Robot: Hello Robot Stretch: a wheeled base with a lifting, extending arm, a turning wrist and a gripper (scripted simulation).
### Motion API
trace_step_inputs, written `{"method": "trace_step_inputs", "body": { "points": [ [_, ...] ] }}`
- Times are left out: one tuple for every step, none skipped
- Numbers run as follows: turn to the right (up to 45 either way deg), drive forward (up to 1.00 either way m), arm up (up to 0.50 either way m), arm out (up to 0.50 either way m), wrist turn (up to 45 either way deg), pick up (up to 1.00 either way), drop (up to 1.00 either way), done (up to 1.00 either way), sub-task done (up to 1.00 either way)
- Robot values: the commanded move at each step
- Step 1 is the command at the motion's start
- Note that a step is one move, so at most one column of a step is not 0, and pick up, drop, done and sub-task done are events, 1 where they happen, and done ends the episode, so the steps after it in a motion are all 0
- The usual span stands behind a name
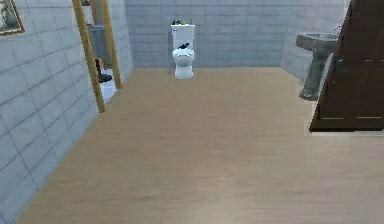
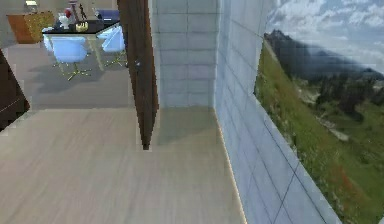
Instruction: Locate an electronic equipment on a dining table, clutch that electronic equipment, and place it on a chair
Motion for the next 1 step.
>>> {"method": "trace_step_inputs", "body": {
  "points": [
    [0.0, 0.10, 0.00, 0.00, 0.0, 0.00, 0.00, 0.00, 0.00]
  ]
}}
